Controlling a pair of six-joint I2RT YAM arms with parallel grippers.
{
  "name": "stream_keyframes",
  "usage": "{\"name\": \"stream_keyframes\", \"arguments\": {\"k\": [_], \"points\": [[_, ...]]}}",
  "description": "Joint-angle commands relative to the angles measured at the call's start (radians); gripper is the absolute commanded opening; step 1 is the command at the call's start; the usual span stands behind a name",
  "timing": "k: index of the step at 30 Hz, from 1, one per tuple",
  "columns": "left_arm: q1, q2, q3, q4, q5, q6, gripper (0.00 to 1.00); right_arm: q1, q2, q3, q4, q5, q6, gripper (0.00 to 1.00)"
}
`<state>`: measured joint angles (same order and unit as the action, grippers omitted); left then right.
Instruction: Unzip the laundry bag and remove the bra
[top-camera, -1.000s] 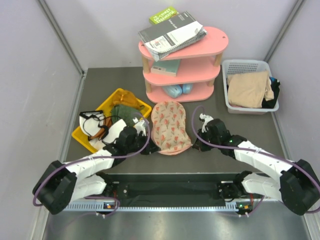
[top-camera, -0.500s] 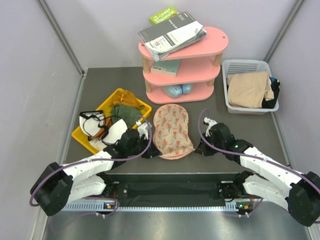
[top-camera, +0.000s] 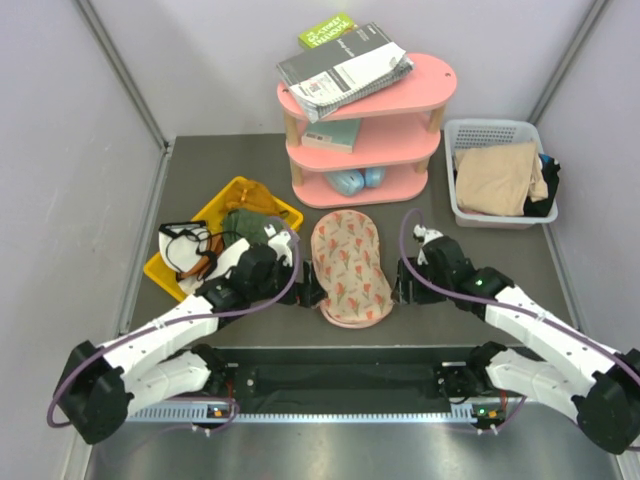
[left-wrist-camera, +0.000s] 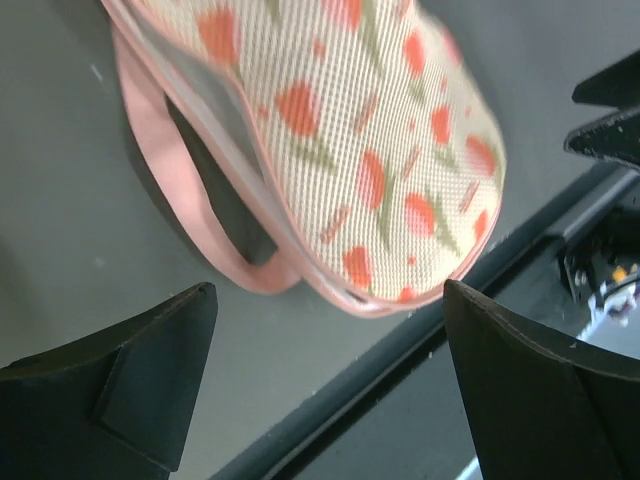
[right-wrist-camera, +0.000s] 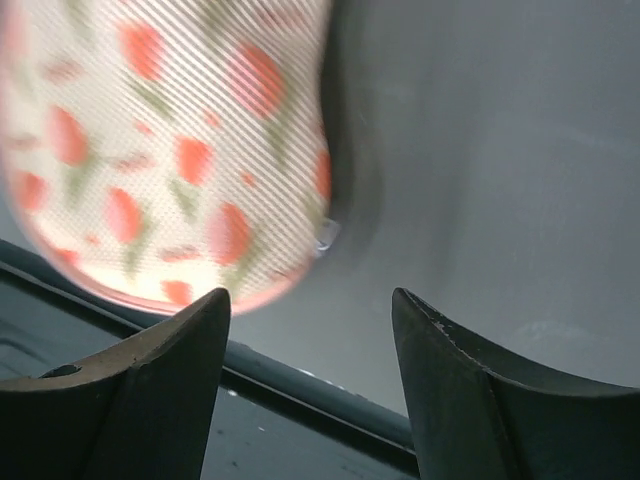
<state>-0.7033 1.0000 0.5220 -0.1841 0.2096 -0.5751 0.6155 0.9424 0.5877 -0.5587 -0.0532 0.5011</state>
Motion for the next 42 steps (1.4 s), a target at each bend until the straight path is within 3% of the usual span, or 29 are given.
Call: {"name": "stream_keyframes", "arguments": {"k": [1, 5, 8, 15, 23, 39, 42], "points": [[0.031, -0.061, 0.088, -0.075, -0.142, 0.073, 0.99, 0.036, -0.027, 0.139, 0.006, 0.049, -0.038, 0.66], [0.143, -0.052, 0.095, -0.066, -0.131, 0.081, 0.99, 0.144, 0.01, 0.198, 0.103, 0.082, -0.029, 0.66], [0.249, -0.037, 0.092, -0.055, -0.108, 0.08, 0.99, 0.294, 0.106, 0.271, 0.149, 0.168, -0.018, 0.65], [0.434, -0.086, 0.05, -0.008, -0.053, 0.081, 0.99, 0.545, 0.495, 0.558, 0.074, 0.337, -0.033, 0.57], [0.493, -0.107, 0.027, 0.028, 0.011, 0.078, 0.99, 0.621, 0.749, 0.745, -0.038, 0.411, -0.038, 0.49], [0.493, -0.115, 0.018, 0.035, 0.02, 0.08, 0.99, 0.635, 0.888, 0.794, -0.142, 0.518, 0.01, 0.37], [0.493, -0.112, 0.016, 0.035, 0.02, 0.08, 0.99, 0.636, 0.897, 0.794, -0.136, 0.513, 0.011, 0.21]]}}
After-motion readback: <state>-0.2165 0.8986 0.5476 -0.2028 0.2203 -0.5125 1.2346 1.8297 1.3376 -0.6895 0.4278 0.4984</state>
